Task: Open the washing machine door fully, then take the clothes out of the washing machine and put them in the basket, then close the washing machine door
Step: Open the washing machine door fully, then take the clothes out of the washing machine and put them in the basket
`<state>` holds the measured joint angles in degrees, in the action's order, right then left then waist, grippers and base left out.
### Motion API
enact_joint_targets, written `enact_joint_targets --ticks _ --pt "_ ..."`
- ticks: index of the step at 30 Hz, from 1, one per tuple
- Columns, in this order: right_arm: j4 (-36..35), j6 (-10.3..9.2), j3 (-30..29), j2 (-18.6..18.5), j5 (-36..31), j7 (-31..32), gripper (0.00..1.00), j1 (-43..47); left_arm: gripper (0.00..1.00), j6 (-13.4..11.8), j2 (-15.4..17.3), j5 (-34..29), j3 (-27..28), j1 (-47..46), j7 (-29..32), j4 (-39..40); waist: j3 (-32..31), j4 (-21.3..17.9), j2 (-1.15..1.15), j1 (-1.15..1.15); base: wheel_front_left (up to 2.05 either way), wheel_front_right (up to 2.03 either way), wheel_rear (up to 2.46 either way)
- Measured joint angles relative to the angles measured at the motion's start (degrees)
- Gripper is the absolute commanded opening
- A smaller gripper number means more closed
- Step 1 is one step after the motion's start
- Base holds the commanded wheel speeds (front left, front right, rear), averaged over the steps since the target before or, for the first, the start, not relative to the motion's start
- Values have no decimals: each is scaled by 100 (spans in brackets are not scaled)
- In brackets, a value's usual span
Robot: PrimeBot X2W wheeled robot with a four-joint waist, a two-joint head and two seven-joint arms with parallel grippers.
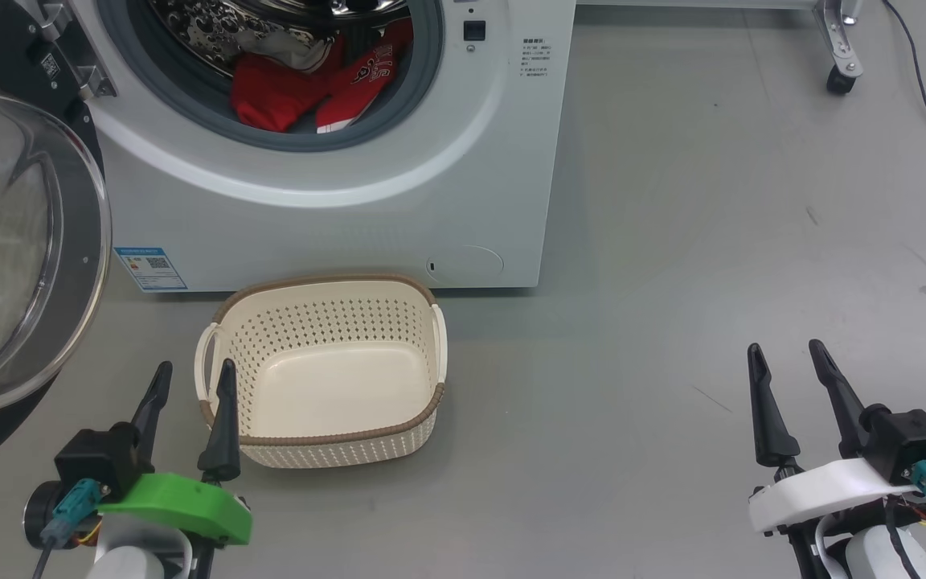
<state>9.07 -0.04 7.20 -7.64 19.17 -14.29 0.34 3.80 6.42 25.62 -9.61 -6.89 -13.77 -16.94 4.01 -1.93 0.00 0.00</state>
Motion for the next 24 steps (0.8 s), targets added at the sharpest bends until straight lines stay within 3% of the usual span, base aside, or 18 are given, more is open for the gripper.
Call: enact_joint_targets --ticks 24 --pt "-37 48 -15 15 -1 -14 100 0 100 -47 0 -1 19 76 -43 205 30 6 0 0 0 0 0"
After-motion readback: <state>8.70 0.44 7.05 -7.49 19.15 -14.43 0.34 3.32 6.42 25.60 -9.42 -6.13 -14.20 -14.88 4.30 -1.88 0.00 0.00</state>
